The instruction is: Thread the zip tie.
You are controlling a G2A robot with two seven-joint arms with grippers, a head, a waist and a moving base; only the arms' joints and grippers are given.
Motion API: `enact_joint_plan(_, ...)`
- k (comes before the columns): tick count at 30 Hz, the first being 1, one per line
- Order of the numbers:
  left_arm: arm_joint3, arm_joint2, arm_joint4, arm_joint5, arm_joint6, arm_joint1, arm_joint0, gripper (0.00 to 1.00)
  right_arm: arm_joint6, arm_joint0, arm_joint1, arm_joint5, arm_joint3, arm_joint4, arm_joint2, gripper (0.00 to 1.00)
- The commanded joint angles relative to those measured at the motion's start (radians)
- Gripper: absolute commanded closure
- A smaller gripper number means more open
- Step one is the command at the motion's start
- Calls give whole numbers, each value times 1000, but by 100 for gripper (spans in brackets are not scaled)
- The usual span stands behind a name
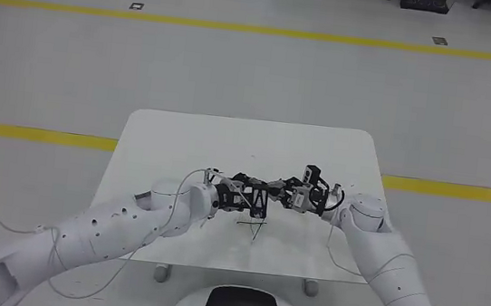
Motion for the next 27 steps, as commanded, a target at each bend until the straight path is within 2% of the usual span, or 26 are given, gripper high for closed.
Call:
enact_joint_plan(1,1,2,0,2,0,0,-2,81,1,1,1,0,-3,-1,-2,100)
enact_joint_plan(7,2,9,0,11,-2,-1,-10,82,3,2,3,3,-5,1,-6,100)
enact_joint_plan(21,7,27,0,19,13,-2,-25,91,2,10,7,6,7,9,-20,100)
enact_joint_plan(23,8,29,0,19,13,-2,-28,94,2,10,7,5,7,11,-21,100)
enact_joint_plan(24,8,30,0,19,12,-2,-29,99,2,10,8,4,7,12,-22,100)
enact_joint_plan(27,9,33,0,22,11,-1,-29,100,4,11,9,4,8,14,-24,100)
